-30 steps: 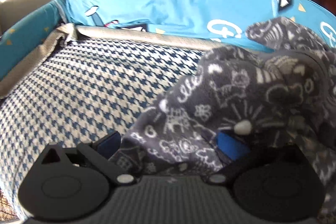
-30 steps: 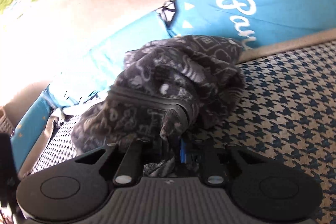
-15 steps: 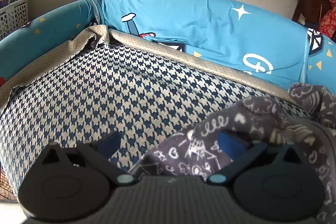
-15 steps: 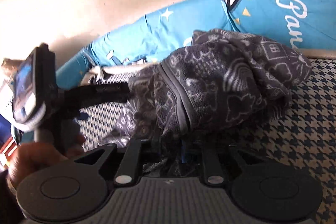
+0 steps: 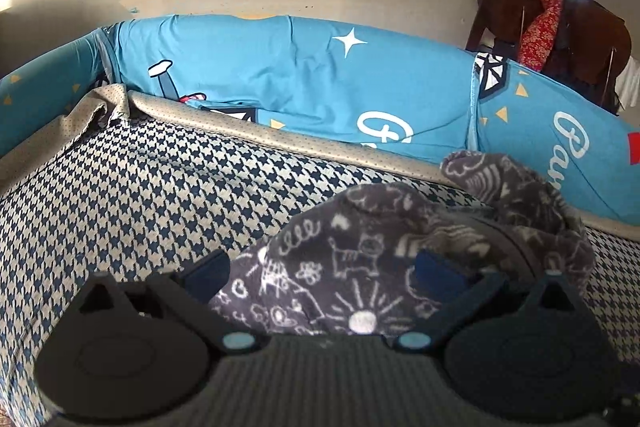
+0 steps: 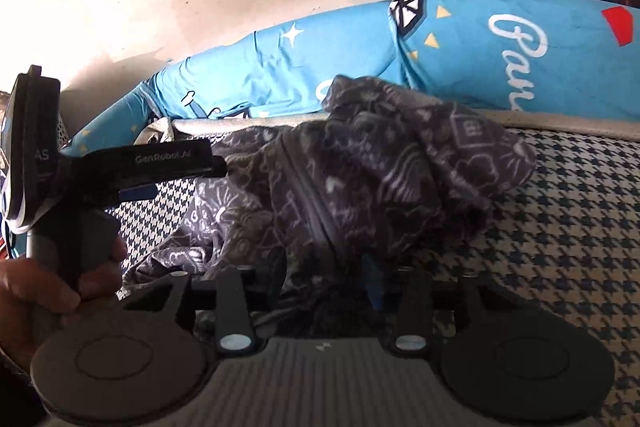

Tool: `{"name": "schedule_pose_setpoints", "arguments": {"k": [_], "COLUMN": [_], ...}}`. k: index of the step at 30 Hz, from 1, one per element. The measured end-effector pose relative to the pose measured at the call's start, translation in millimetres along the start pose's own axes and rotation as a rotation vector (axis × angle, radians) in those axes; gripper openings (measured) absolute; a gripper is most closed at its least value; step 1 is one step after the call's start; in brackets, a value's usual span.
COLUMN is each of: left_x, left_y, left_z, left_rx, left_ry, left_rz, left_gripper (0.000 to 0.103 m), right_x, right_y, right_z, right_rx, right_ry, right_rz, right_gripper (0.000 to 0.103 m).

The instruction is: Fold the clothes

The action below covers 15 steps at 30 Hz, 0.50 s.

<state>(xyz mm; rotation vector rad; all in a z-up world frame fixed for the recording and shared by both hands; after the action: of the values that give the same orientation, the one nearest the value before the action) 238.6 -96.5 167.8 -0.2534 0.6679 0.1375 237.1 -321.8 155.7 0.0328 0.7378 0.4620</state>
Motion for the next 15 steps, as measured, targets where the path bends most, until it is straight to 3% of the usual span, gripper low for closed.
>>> {"name": "schedule_pose_setpoints", "arguments": {"k": [7, 9, 15], "left_x": [-10.0, -11.8, -17.0], "left_y": [-34.9, -46.0, -70.2], "left_z": [-18.8, -27.8, -50.3], "left_rx": [0.122, 0.164, 0.257], "left_ry": [0.040, 0.057, 0.097], "left_rz": [-0.119, -0.159, -0.237], "left_gripper": [0.103, 0.103, 0.103], "right_x": [0.9, 7.1, 34.7], "right_y": [-36.6, -47.5, -66.7], "right_z": [6.8, 7.6, 10.1], "right_rx": [0.027, 0.035, 0.083], "right_ry": [-0.037, -0.043, -0.035], "right_rz": [-0.158, -0.199, -0.251], "right_gripper": [0.049, 0.062, 0.063]}}
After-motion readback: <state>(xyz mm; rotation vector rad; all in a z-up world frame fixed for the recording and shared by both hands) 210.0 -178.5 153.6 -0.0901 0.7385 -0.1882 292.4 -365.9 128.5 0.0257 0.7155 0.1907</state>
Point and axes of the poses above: each gripper's, at about its wrist camera, not at the fingertips, and x roughly the way its jaws point, y to its left, z to its top, the point moved 4 cm from there along x, roughly the way its jaws point, and after that the axes turned 9 degrees about -z, right-handed, at the moved point
